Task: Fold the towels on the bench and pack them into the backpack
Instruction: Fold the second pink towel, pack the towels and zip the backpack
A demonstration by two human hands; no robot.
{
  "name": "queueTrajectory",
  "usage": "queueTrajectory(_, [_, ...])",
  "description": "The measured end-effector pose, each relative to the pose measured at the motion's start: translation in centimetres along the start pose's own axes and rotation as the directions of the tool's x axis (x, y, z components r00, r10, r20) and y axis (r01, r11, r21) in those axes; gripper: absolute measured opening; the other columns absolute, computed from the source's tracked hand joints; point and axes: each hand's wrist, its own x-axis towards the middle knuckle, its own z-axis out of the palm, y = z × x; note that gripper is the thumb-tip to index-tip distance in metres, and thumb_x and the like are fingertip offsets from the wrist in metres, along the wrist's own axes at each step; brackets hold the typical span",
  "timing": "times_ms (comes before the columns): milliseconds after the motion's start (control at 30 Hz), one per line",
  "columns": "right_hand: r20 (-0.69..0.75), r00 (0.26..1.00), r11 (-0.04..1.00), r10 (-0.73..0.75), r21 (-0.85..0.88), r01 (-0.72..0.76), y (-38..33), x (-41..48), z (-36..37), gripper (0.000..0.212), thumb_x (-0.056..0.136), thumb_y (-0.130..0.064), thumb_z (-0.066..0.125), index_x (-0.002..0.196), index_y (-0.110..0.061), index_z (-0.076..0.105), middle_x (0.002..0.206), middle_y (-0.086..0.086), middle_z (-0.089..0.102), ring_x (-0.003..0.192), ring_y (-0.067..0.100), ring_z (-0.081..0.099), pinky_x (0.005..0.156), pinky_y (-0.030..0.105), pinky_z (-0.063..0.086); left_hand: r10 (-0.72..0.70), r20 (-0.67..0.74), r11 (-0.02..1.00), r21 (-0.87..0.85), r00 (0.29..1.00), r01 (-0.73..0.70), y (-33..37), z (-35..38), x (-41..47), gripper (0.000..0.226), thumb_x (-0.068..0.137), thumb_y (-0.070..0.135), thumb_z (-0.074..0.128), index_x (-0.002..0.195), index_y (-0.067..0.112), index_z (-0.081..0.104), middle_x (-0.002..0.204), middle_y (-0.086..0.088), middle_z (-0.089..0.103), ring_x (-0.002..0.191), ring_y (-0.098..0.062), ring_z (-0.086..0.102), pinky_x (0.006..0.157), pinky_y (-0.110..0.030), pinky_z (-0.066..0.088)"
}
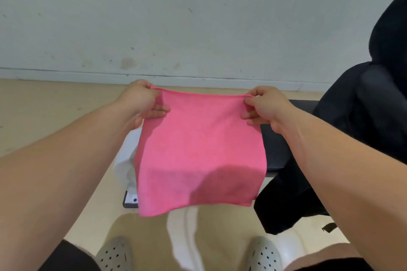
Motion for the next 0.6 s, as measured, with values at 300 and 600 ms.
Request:
queueTrajectory(300, [-0.085, 0.980, 0.979, -0.180, 0.078, 0.186, -1.8, 3.8, -0.3, 0.016, 0.091, -0.003, 0.059, 0.080, -0.015, 0.064, 0.079, 0.010, 0.068, 0.074, 0.022, 0.065, 0.077, 0.041, 0.058, 0.188, -0.004, 0.981, -0.037, 0.982, -0.188, 3.4, 0.5, 3.0, 0.021, 0.099, 0.002, 0.047, 0.087, 0.018, 0.049, 0.089, -0.012, 0.061, 0.079, -0.027, 0.069, 0.090, -0.046, 0.056])
queueTrajectory(600, [0.005, 0.949, 0.947, -0.314, -0.065, 0.314, 1.4, -3.4, -2.7, 0.003, 0.080, -0.009, 0.075, 0.080, -0.012, 0.075, 0.082, 0.011, 0.073, 0.074, 0.015, 0.062, 0.077, 0.032, 0.051, 0.366, -0.075, 0.914, 0.216, 0.928, -0.343, -0.8, -3.5, -4.0, 0.014, 0.090, 0.005, 0.065, 0.084, 0.017, 0.068, 0.078, -0.010, 0.070, 0.063, -0.016, 0.065, 0.074, -0.036, 0.058])
